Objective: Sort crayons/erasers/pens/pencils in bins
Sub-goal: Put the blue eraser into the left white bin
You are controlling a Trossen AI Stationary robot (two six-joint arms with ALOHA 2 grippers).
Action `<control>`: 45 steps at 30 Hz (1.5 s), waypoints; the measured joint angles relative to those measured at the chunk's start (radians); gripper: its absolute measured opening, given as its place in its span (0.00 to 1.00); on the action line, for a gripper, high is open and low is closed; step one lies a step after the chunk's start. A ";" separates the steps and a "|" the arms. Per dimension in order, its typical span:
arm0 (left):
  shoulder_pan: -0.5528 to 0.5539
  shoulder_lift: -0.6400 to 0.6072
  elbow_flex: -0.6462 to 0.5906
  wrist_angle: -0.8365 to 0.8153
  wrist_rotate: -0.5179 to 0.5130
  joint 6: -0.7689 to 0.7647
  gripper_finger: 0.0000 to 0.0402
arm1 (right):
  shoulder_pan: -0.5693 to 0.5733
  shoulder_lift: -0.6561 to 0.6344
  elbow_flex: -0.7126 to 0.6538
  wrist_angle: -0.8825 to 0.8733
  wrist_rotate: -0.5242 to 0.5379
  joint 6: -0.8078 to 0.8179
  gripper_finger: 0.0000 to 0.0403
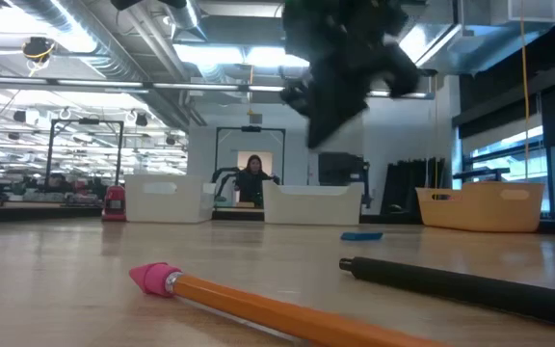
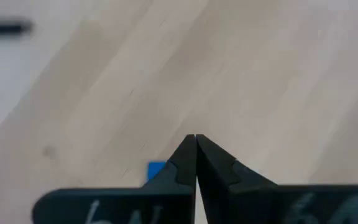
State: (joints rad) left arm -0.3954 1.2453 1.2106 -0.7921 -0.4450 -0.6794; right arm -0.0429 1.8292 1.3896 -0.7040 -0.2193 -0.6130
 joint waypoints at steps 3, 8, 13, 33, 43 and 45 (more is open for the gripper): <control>0.000 0.000 0.000 0.000 0.000 0.000 0.28 | 0.000 0.000 0.077 -0.026 0.022 0.030 0.03; 0.000 0.000 0.000 0.000 0.000 0.000 0.28 | 0.000 -0.001 0.200 -0.132 0.027 0.037 0.01; 0.000 0.000 0.000 0.000 -0.003 -0.001 0.28 | 0.000 -0.003 0.311 -0.275 0.027 0.063 0.01; 0.183 0.189 0.000 0.263 0.076 0.192 0.28 | 0.012 -0.355 0.293 -0.433 0.105 0.351 0.01; 0.299 0.312 0.000 0.445 0.253 0.324 0.28 | 0.069 -0.493 0.196 -0.383 0.105 0.373 0.01; 0.307 0.338 0.000 0.474 0.253 0.326 0.28 | 0.069 -0.501 0.192 -0.383 0.105 0.378 0.01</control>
State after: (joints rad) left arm -0.0884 1.5829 1.2110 -0.3178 -0.1918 -0.3535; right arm 0.0261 1.3279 1.5818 -1.0874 -0.1139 -0.2351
